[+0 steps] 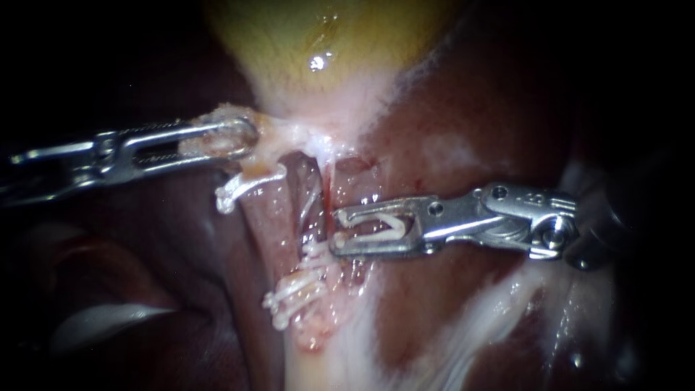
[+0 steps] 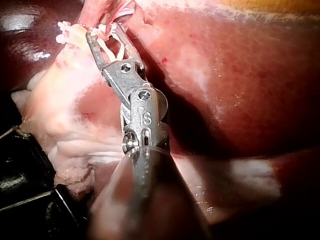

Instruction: Clipping third clip right tube

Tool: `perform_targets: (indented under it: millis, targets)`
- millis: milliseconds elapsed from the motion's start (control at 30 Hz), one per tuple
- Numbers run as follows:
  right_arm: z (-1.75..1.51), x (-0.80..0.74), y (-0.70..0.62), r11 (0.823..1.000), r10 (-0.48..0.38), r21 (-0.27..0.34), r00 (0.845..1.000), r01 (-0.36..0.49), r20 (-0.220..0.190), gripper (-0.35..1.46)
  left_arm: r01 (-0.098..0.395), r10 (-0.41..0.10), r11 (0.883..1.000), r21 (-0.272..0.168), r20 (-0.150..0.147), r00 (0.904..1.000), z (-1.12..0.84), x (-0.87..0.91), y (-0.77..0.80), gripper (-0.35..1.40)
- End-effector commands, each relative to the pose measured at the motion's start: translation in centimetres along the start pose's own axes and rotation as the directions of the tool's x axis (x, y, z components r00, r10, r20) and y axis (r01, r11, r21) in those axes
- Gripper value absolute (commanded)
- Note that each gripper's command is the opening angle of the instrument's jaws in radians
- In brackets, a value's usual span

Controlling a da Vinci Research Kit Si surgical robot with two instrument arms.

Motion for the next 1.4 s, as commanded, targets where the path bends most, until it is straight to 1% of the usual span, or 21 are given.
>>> perform_targets:
  millis: [33, 233, 333, 533, 667, 767, 833, 1067, 1400]
  targets:
    - [0.0, 0.0, 0.0, 1.0, 0.0, 0.0, 1.0, 0.0, 0.0, 0.11, 0.0, 0.0, 1.0, 0.0, 0.0, 1.0, 0.0, 0.0, 0.0, -0.35]
    - [-0.01, 0.0, 0.0, 1.0, 0.001, 0.0, 1.0, -0.001, 0.0, 0.11, 0.0, 0.0, 1.0, 0.0, 0.0, 1.0, 0.0, 0.0, 0.0, -0.35]
    - [-0.01, 0.0, 0.0, 1.0, 0.001, 0.0, 1.0, -0.001, 0.0, 0.14, 0.0, 0.0, 1.0, 0.0, 0.0, 1.0, 0.0, 0.0, 0.0, -0.35]
    - [-0.01, 0.01, 0.0, 1.0, 0.001, 0.0, 1.0, -0.001, -0.003, 0.38, 0.0, 0.0, 1.0, 0.0, 0.0, 1.0, 0.0, 0.0, 0.0, -0.35]
    - [0.0, 0.01, 0.0, 1.0, 0.012, 0.0, 1.0, -0.012, -0.024, 0.45, 0.0, 0.0, 1.0, 0.0, 0.0, 1.0, 0.0, 0.0, 0.0, -0.35]
    - [0.0, 0.01, 0.0, 0.998, 0.059, 0.002, 0.997, -0.059, -0.049, 0.49, 0.0, 0.0, 1.0, 0.0, 0.0, 1.0, 0.0, 0.0, 0.0, -0.35]
    - [0.0, 0.02, 0.0, 0.996, 0.089, 0.003, 0.994, -0.089, -0.065, 0.49, 0.0, 0.0, 1.0, 0.0, 0.0, 1.0, 0.0, 0.0, 0.0, -0.35]
    - [0.01, 0.04, 0.03, 0.988, 0.155, 0.008, 0.985, -0.155, -0.082, 0.5, 0.0, 0.0, 1.0, 0.0, 0.0, 1.0, 0.0, 0.0, 0.0, -0.35]
    - [0.11, 0.05, 0.11, 0.984, 0.178, 0.003, 0.98, -0.178, -0.088, 0.5, 0.0, 0.0, 1.0, -0.001, 0.0, 1.0, 0.01, 0.0, 0.0, -0.35]
